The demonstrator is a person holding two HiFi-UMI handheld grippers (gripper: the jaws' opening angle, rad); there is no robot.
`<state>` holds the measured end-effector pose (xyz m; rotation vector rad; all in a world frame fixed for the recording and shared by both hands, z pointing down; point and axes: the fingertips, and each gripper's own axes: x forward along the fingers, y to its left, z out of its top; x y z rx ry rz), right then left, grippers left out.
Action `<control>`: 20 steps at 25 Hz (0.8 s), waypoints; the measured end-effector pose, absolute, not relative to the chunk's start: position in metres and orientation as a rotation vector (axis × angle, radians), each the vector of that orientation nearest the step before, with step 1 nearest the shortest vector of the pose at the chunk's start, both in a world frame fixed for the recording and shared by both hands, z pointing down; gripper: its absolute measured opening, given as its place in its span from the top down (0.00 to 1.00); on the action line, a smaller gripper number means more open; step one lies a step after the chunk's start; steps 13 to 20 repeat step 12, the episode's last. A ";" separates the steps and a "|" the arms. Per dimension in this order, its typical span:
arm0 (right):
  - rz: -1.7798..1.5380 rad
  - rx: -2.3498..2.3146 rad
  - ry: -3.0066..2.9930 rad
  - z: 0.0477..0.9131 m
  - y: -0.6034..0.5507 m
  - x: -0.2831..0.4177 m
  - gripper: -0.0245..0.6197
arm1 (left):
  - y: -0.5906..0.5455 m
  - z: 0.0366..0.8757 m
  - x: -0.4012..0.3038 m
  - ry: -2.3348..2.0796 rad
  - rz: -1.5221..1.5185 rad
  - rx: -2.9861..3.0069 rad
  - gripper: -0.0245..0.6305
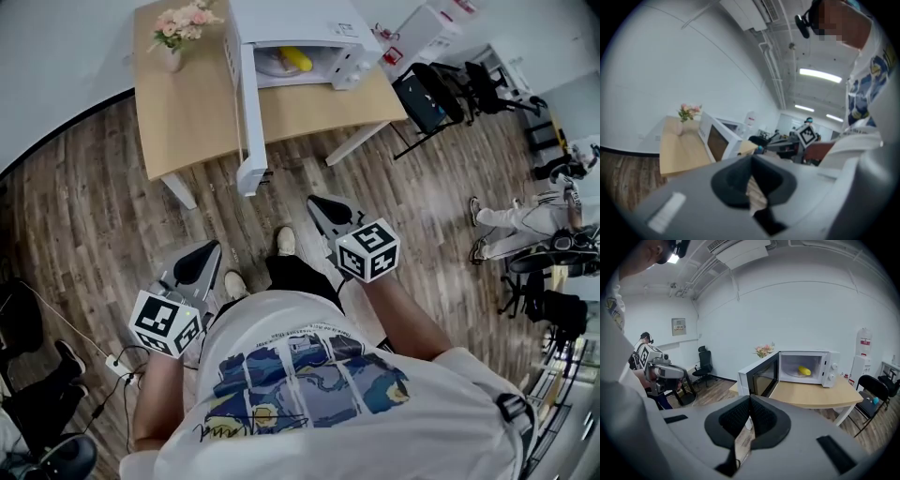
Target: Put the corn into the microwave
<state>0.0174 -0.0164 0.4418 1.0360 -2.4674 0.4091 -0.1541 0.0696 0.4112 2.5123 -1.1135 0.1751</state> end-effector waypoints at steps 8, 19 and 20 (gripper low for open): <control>0.371 0.943 -2.510 0.440 -0.022 0.033 0.95 | 0.058 0.411 -0.117 -1.121 0.215 2.515 0.95; 0.342 0.905 -2.529 0.432 -0.027 0.061 0.95 | 0.046 0.411 -0.076 -1.099 0.235 2.516 0.95; 0.342 0.905 -2.529 0.432 -0.027 0.061 0.95 | 0.046 0.411 -0.076 -1.099 0.235 2.516 0.95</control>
